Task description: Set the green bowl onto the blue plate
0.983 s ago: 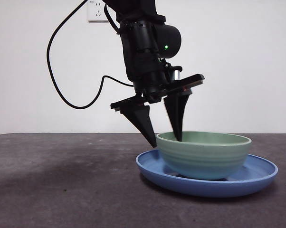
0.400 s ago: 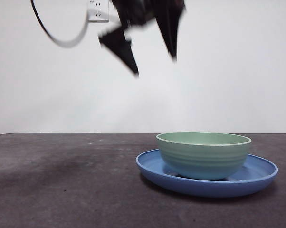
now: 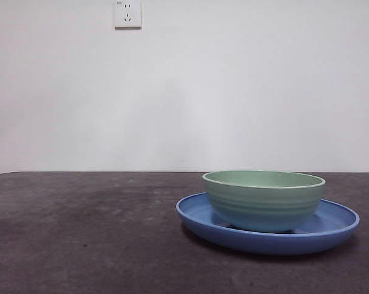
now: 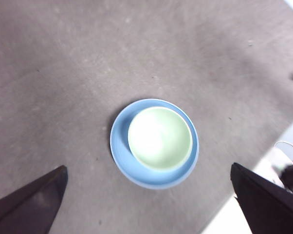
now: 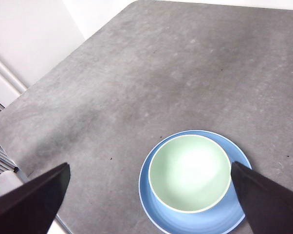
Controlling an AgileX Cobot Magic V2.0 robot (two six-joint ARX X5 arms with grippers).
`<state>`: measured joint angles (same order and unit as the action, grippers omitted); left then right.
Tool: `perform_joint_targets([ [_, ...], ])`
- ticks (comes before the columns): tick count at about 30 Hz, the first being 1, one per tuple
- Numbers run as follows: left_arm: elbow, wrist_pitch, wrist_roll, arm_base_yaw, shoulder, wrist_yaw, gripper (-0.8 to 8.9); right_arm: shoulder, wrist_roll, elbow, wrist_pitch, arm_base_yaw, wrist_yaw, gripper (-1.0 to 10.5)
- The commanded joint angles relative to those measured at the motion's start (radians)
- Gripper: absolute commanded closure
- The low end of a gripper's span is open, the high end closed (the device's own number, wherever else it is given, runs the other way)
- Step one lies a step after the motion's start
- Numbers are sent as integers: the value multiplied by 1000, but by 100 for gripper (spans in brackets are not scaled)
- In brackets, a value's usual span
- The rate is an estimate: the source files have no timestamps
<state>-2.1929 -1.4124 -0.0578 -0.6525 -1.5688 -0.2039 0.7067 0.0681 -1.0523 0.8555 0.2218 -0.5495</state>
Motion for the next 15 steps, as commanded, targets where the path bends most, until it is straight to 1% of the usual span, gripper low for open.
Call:
perform_joint_targets([
  [1,71,-36,44,-4,87,3,270,4,10,-19,-8,3,-1,340],
  [4,209,-21,58,-2,210,3,270,4,10,-19,-8,3,-1,340],
  [7,368,25,57,-1,340,3,269,4,10,-19,-8,3,-1,340],
  [12,630,154,57,-1,564,2,270,4,10,-19,-8,3,-1,340],
  [15,755,214,51,-1,681,2,270,4,10,-19,-3,3,-1,340],
])
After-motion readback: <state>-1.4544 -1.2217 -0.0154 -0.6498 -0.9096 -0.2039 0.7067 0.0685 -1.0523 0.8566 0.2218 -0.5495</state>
